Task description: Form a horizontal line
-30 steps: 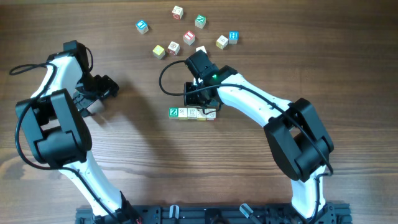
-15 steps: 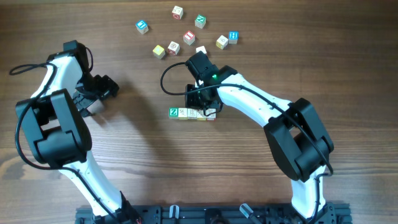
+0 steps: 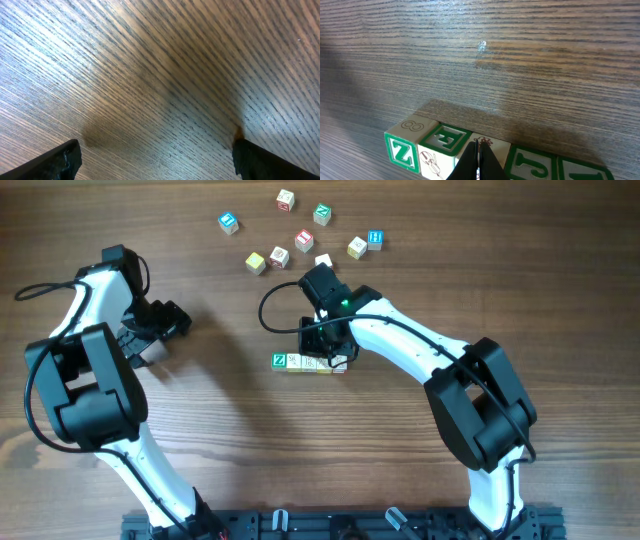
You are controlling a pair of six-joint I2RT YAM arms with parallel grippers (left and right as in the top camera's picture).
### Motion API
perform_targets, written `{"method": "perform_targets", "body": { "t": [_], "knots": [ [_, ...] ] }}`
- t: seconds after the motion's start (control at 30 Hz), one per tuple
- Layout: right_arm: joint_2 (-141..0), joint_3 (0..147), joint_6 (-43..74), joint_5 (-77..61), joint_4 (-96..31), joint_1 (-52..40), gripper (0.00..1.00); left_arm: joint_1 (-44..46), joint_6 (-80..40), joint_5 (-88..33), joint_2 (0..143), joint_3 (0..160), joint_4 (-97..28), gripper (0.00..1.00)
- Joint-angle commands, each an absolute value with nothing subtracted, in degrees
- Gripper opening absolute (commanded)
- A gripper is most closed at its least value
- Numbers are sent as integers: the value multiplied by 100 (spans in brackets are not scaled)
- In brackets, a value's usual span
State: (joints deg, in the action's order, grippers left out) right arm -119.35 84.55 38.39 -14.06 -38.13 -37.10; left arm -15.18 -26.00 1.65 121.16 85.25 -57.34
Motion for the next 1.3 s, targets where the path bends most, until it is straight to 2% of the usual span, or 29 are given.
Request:
{"method": "perform_targets", "body": {
  "t": [0.0, 0.2, 0.47, 0.53, 0.57, 0.6, 0.63, 0.73, 0.87, 1.27],
  "knots": [
    [-11893, 8499, 3916, -727, -3712, -3754, 5, -1555, -2593, 351, 12239, 8458, -5717, 100],
    [-11893, 8499, 3911, 744, -3214, -3662, 5, -1555, -2596, 351, 12239, 8458, -5717, 100],
    [-11893, 8499, 3734, 801, -3673, -2696, 12, -1555, -2593, 351, 12239, 8458, -5717, 100],
    [-11893, 8499, 3581, 954, -3841, -2314, 17, -1555, -2596, 351, 12239, 8458, -5717, 100],
    [-11893, 8499, 3352, 1035, -3924, -2082, 25, -1555, -2593, 351, 12239, 8458, -5717, 100],
    [-11893, 8499, 3203, 1151, -4047, -1835, 55, -1555, -2593, 351, 12239, 8458, -5717, 100],
    [-11893, 8499, 3026, 1205, -4160, -1599, 100, -1555, -2593, 351, 12239, 8458, -5717, 100],
    [-11893, 8499, 2521, 1203, -4278, -1107, 100, -1555, -2596, 351, 12239, 8458, -5717, 100],
    [-11893, 8499, 2536, 1203, -4171, -701, 100, -1555, -2593, 351, 12239, 8458, -5717, 100],
    [-11893, 8499, 2550, 1203, -2834, -668, 100, -1555, -2593, 351, 12239, 8458, -5717, 100]
  ]
}}
